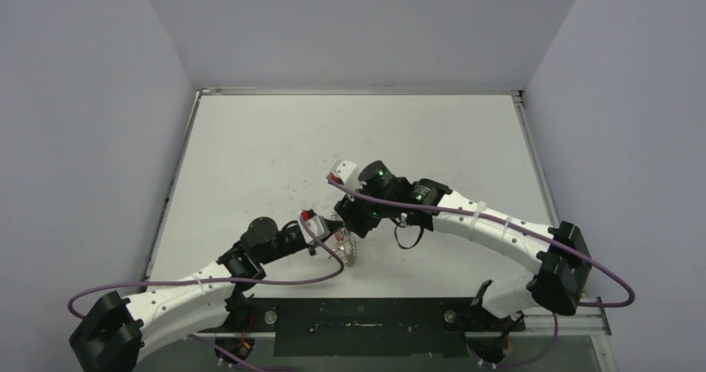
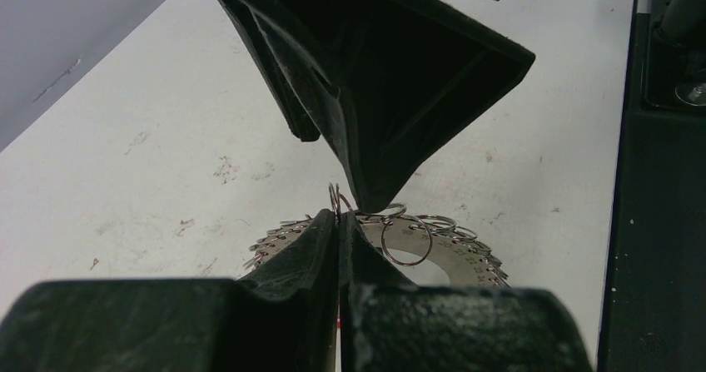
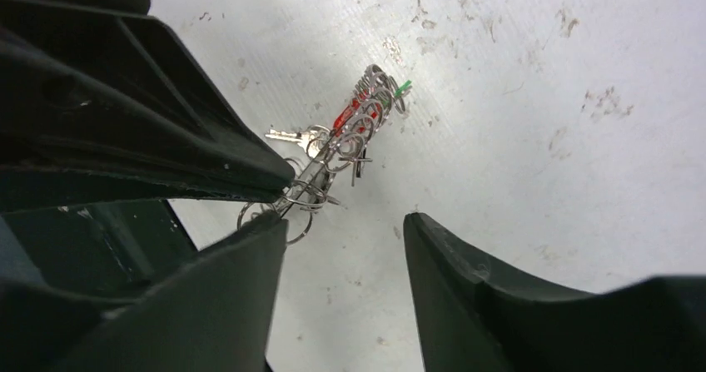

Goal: Put the keys on the keyring

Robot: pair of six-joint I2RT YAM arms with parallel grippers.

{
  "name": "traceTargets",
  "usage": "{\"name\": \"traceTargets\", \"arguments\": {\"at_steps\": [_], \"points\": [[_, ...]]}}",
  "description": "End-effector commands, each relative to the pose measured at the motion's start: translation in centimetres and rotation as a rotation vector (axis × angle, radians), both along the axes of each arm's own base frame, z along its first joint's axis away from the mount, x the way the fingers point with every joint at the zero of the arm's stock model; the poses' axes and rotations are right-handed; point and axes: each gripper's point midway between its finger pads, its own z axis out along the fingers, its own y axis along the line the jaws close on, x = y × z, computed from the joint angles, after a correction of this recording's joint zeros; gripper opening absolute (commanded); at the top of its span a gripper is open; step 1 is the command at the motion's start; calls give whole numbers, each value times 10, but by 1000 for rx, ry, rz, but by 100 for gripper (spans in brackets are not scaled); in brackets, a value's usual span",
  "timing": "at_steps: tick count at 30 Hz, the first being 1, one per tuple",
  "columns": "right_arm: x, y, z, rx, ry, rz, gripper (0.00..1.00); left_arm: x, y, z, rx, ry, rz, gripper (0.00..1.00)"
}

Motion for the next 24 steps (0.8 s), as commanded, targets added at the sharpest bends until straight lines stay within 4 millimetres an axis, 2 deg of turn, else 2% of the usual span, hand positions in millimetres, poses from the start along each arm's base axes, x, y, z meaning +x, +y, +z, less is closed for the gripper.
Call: {"name": "traceTargets", "arguments": {"at_steps": [1, 6, 10, 14, 19, 22, 24], "points": [[12, 0, 23, 129, -34, -30, 62, 3, -7, 40, -90, -66, -8, 0], [10, -2, 47, 294, -72, 32, 74, 2, -8, 39, -88, -67, -12, 0], [7, -7, 61, 364, -180, 77, 76, 2, -8, 39, -86, -68, -14, 0], [3, -6, 58, 389, -304, 203, 76, 1, -8, 39, -83, -69, -16, 0], [-16, 4, 39, 401, -390, 451, 77, 0, -8, 39, -83, -70, -19, 0], [-17, 9, 30, 386, -403, 529, 75, 1, -8, 38, -78, -73, -17, 0], [-12, 13, 31, 402, -426, 547, 71, 1, -7, 39, -78, -77, -14, 0]]}}
